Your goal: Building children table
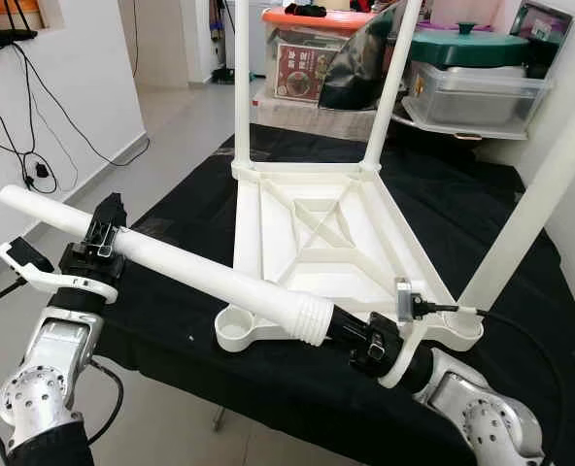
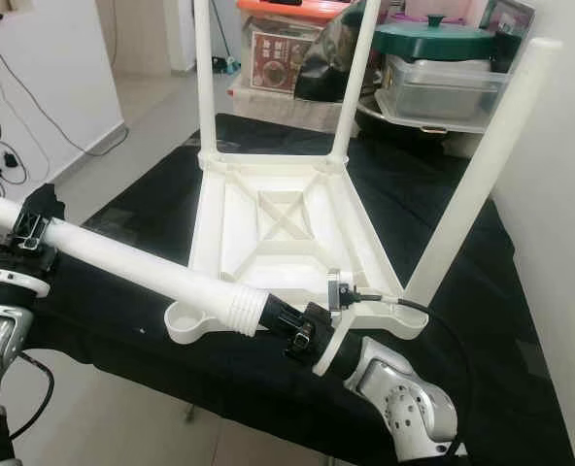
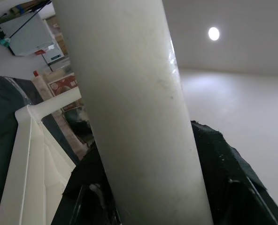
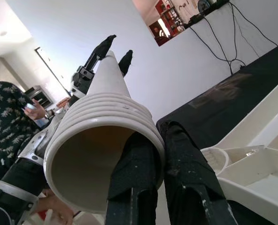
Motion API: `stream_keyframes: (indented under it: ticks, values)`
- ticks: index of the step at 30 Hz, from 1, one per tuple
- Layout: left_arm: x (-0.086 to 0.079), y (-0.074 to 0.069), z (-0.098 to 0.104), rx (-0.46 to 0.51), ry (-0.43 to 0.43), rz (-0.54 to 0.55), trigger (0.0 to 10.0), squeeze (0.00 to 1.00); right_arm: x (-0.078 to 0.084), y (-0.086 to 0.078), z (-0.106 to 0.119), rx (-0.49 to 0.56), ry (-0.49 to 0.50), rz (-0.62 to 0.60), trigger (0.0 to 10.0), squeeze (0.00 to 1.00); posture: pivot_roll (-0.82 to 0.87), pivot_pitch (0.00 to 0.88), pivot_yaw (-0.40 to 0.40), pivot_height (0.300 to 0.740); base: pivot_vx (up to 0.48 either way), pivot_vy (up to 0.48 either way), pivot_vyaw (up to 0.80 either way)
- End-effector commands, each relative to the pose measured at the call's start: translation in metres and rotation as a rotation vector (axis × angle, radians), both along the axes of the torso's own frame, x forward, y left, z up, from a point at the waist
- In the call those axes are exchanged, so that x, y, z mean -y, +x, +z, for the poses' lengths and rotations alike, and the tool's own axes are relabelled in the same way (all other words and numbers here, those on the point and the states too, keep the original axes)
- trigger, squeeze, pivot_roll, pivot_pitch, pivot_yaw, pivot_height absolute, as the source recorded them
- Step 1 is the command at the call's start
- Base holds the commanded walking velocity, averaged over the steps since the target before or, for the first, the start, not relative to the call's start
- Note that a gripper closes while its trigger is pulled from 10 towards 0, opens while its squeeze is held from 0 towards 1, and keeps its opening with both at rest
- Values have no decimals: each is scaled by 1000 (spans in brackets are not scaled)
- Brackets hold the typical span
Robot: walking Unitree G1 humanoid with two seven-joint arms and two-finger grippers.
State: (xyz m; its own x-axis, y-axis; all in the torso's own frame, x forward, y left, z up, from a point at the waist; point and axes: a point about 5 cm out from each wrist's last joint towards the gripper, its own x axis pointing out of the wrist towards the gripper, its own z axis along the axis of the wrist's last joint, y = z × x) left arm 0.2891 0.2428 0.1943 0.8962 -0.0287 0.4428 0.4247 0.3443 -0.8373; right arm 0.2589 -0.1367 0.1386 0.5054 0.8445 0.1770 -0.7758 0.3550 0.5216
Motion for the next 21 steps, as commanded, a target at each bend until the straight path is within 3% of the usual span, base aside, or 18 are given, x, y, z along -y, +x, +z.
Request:
stream_keyframes:
  ticks: [1,2,8,9,10,11,12,13,15,16,17,18,19,20,21]
  values:
    - [2,2,1,-29,57,-14,0,0,2,8,-2,-12,-57,-84,10000,0,69,0,-50,740,0,0,0]
    - [-1,4,1,-39,51,-3,0,0,2,9,-3,-36,-48,-99,10000,1000,68,0,-50,740,0,0,0]
    - [-3,5,4,-24,49,-9,0,0,8,9,-8,-63,-58,-125,10000,1000,64,0,-51,740,0,0,0]
    - [-3,5,6,-20,49,-9,1216,0,18,8,-13,-74,-78,-149,10000,1000,70,0,-56,740,0,0,0]
    - [-4,5,7,-17,49,-9,1569,0,29,6,-16,-84,-87,-173,10000,1000,72,0,-58,740,0,0,0]
    - [-4,5,7,-17,49,-9,1569,0,29,6,-16,-84,-87,-173,10000,1000,72,0,-58,740,0,0,0]
    - [-4,4,8,-13,50,-9,2784,0,39,5,-19,-91,-101,-194,10000,1000,70,0,-55,740,0,0,0]
    - [-5,4,8,-11,52,-9,3294,0,50,3,-20,-94,-124,-216,10000,1000,64,0,-49,740,0,0,0]
    - [-5,4,8,-11,52,-9,3294,0,50,3,-20,-94,-124,-216,10000,1000,64,0,-49,740,0,0,0]
    - [-5,3,8,-12,55,-10,3294,0,58,1,-20,-85,-146,-229,10000,1000,64,0,-49,740,0,0,0]
    - [-5,3,8,-13,60,-15,4078,0,66,0,-20,-69,-194,-241,10000,1000,58,0,-47,740,0,0,0]
    - [-5,4,8,-13,68,-22,4431,0,75,0,-21,-39,-270,-260,10000,863,57,0,-48,740,0,0,0]
    - [-5,4,8,-13,68,-22,4431,0,75,0,-21,-39,-270,-260,10000,863,57,0,-48,740,0,0,0]
    - [-3,5,8,-14,76,-29,4784,0,86,3,-21,-19,-317,-286,10000,686,59,0,-48,740,0,0,0]
    - [-2,6,7,-14,81,-34,4784,0,93,5,-20,-8,-344,-305,10000,686,59,0,-47,740,0,0,0]
